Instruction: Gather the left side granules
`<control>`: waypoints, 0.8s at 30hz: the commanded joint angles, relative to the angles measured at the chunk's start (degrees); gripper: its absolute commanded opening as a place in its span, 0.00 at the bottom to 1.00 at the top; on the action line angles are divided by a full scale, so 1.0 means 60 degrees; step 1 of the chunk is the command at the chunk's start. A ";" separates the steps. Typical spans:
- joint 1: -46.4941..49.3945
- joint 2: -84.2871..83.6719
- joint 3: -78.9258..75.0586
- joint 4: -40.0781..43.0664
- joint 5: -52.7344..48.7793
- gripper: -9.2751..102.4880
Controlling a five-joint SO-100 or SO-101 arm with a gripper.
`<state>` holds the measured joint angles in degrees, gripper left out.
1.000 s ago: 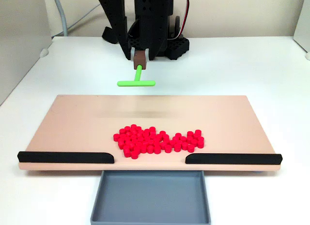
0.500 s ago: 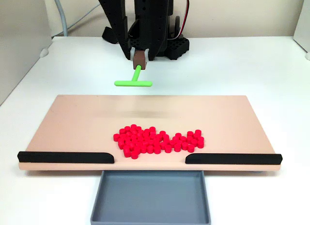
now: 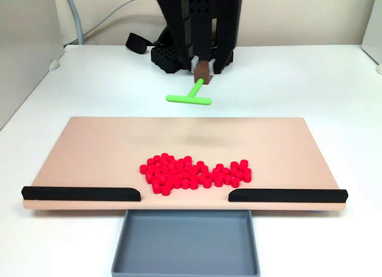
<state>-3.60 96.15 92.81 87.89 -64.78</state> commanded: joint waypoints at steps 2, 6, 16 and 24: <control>-0.0615 -0.0352 -0.0688 -0.0059 0.1729 0.08; -0.1172 -0.1069 -0.1523 0.0029 0.3501 0.08; -0.2080 -0.2109 -0.2769 0.0059 0.6694 0.08; -0.2344 -0.2666 -0.3193 0.0498 0.8203 0.08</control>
<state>-16.96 80.24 76.11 89.47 -17.49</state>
